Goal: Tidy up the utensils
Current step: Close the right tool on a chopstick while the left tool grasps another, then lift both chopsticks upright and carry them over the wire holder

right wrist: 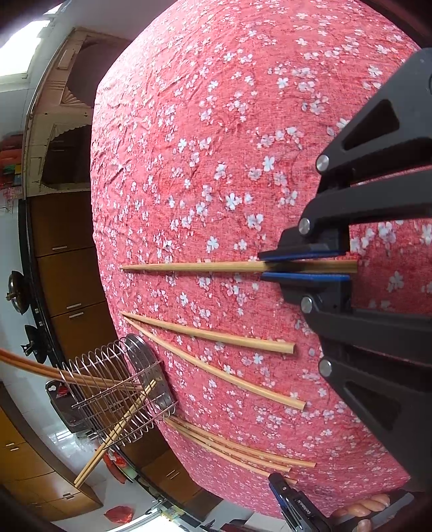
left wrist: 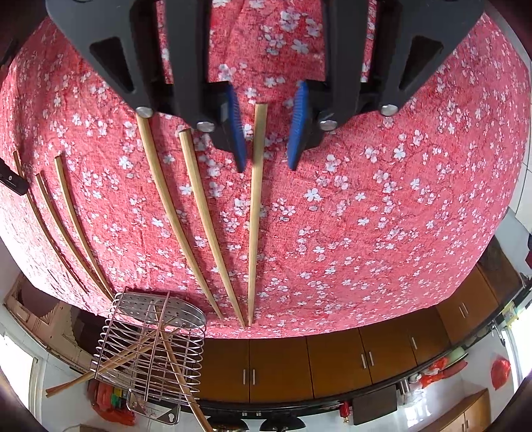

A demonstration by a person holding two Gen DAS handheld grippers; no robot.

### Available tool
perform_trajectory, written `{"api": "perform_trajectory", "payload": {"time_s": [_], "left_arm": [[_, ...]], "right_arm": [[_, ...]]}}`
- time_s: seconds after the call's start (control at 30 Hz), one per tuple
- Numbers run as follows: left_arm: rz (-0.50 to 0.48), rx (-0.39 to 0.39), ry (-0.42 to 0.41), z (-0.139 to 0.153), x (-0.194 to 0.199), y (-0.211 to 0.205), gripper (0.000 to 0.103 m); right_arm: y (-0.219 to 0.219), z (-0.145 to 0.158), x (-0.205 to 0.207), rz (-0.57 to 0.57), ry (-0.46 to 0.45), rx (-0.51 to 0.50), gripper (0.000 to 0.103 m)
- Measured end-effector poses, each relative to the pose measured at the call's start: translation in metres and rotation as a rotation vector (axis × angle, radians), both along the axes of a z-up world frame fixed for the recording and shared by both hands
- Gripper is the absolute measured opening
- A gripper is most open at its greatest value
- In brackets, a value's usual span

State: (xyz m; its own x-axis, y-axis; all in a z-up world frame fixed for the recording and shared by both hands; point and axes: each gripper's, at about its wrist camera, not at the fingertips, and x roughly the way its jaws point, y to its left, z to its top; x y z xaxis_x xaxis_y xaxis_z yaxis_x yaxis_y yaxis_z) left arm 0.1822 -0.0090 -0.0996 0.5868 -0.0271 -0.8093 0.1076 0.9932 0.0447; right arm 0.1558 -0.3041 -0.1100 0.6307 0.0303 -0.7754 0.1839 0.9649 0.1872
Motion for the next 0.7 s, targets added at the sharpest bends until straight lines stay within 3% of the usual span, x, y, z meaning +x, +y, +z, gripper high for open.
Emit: {"api": "perform_trajectory", "payload": {"time_s": [0.07,0.4,0.7], "left_arm": [[0.001,0.0,0.0,0.0,-0.001,0.001,0.009],[-0.008,-0.058,-0.007,0.006,-0.003,0.016,0.007],[-0.005,-0.123,-0.174,0.054,-0.017,0.038,0.007]], "right_arm": [[-0.001,0.0,-0.001,0.0,-0.002,0.0,0.008],[-0.009,0.02,-0.016,-0.01,-0.055,-0.023,0.008],[-0.007,0.06,-0.026,-0.024,-0.164,-0.076,0.008]]}}
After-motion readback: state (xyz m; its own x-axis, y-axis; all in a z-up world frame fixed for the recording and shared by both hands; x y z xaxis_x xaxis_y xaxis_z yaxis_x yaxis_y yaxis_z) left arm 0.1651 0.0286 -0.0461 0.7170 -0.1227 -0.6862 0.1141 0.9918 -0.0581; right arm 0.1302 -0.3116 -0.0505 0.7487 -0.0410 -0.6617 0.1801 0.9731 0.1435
